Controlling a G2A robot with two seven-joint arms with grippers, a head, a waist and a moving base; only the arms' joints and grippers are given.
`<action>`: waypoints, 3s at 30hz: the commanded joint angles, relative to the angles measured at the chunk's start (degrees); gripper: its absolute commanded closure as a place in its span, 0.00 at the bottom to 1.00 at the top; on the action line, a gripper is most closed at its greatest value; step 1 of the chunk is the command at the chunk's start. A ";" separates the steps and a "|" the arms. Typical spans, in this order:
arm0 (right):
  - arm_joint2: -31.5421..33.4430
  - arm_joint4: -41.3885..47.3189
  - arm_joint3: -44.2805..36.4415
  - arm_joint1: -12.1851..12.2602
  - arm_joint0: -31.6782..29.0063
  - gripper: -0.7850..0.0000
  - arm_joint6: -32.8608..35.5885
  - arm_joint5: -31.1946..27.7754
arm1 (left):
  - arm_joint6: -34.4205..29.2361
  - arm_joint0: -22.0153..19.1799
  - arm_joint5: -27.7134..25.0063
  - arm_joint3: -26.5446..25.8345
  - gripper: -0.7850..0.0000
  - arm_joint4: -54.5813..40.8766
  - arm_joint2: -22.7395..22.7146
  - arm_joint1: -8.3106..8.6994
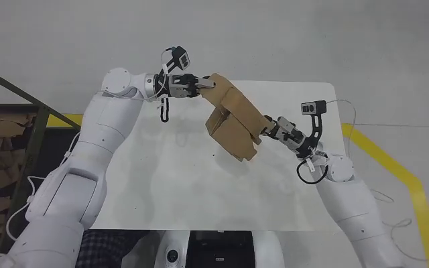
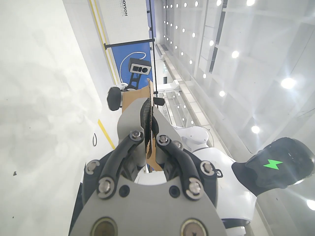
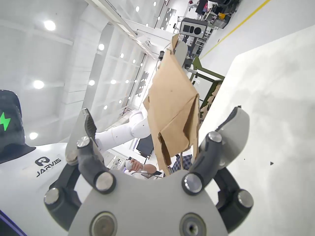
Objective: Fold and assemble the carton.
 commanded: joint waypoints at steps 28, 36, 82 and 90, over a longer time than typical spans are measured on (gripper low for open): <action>-0.37 -1.19 1.06 -0.50 1.23 1.00 3.90 0.90 | -1.69 -0.53 0.16 1.19 1.00 -0.01 -0.84 -0.66; 0.20 -1.19 0.63 -0.35 1.11 1.00 5.84 1.69 | -2.07 -0.36 -0.26 1.71 0.00 0.80 -1.06 -0.67; 0.23 -36.92 -20.56 -2.16 -10.36 1.00 -42.57 18.65 | 7.17 11.94 3.09 -15.14 0.88 1.61 -1.26 -0.37; -0.58 -38.22 -20.58 -2.72 -10.15 0.59 -44.20 19.26 | 8.08 11.71 2.98 -14.63 1.00 1.77 -1.41 -0.58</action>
